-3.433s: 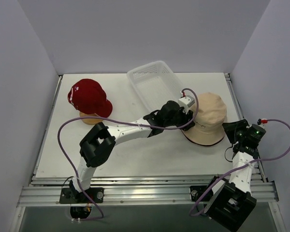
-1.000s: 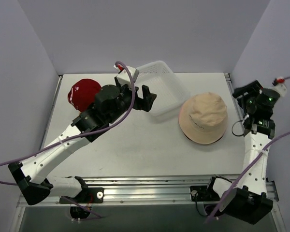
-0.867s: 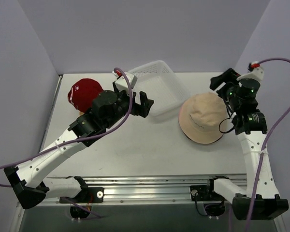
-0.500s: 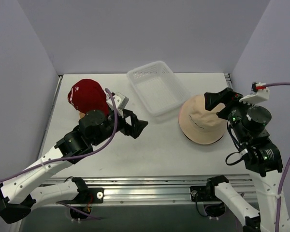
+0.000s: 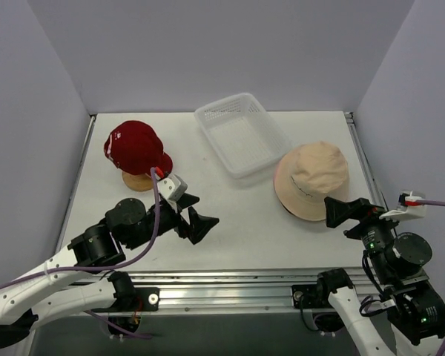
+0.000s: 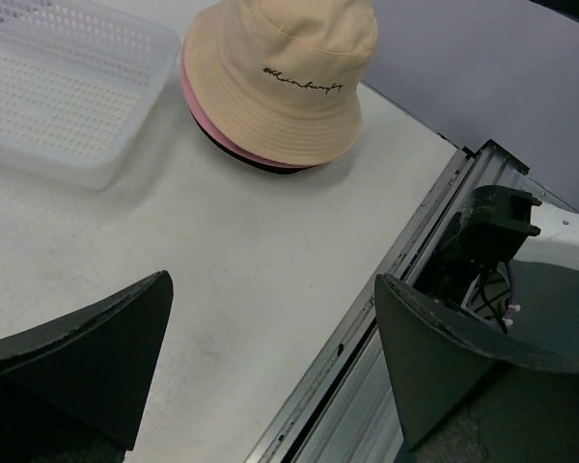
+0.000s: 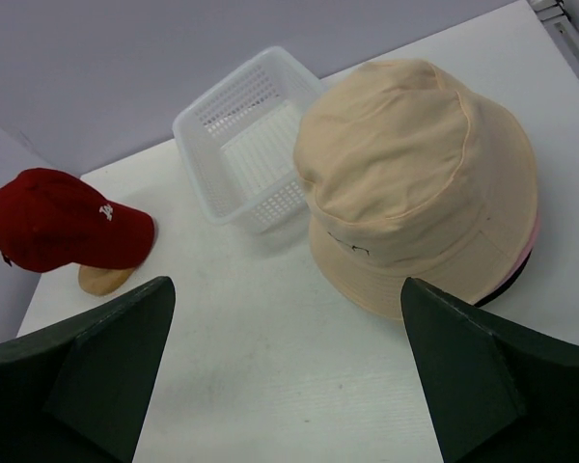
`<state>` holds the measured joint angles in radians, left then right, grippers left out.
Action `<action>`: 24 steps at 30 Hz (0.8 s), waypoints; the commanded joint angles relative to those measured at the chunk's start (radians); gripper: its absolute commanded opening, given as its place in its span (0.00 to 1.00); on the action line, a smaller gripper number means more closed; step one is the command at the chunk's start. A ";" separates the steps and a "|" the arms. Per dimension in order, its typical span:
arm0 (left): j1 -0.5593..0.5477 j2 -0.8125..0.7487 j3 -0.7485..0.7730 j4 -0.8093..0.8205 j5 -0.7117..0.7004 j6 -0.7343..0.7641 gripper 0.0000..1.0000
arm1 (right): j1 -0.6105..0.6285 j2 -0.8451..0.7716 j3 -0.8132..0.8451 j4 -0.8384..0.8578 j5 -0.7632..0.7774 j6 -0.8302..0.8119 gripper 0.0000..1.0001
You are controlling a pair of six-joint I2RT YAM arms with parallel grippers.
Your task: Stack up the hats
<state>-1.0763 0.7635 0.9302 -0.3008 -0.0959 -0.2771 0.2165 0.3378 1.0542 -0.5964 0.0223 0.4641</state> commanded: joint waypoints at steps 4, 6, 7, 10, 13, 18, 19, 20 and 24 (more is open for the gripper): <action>-0.004 -0.082 -0.056 0.059 -0.088 -0.002 0.94 | -0.005 0.006 -0.029 -0.050 -0.078 -0.111 1.00; -0.004 -0.119 -0.063 0.036 -0.143 -0.001 0.94 | -0.005 -0.011 -0.039 -0.028 -0.131 -0.130 1.00; -0.004 -0.133 -0.067 0.017 -0.171 0.001 0.94 | -0.005 -0.035 -0.055 -0.019 -0.137 -0.131 1.00; -0.008 -0.181 -0.083 0.015 -0.228 0.001 0.94 | -0.003 -0.051 -0.065 -0.008 -0.140 -0.127 1.00; -0.017 -0.217 -0.096 0.022 -0.235 0.006 0.94 | 0.010 -0.036 -0.074 -0.006 -0.176 -0.136 1.00; -0.031 -0.242 -0.096 0.012 -0.255 0.009 0.94 | 0.026 -0.020 -0.075 -0.008 -0.176 -0.136 1.00; -0.037 -0.245 -0.097 0.011 -0.255 0.009 0.94 | 0.024 -0.022 -0.077 -0.005 -0.176 -0.134 1.00; -0.039 -0.245 -0.096 0.011 -0.254 0.009 0.94 | 0.026 -0.022 -0.079 -0.005 -0.177 -0.134 1.00; -0.048 -0.251 -0.097 0.012 -0.258 0.010 0.94 | 0.024 -0.022 -0.083 -0.003 -0.176 -0.134 1.00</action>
<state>-1.1149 0.5232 0.8349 -0.3004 -0.3340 -0.2768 0.2367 0.2985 0.9794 -0.6456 -0.1383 0.3458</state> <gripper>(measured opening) 0.941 0.996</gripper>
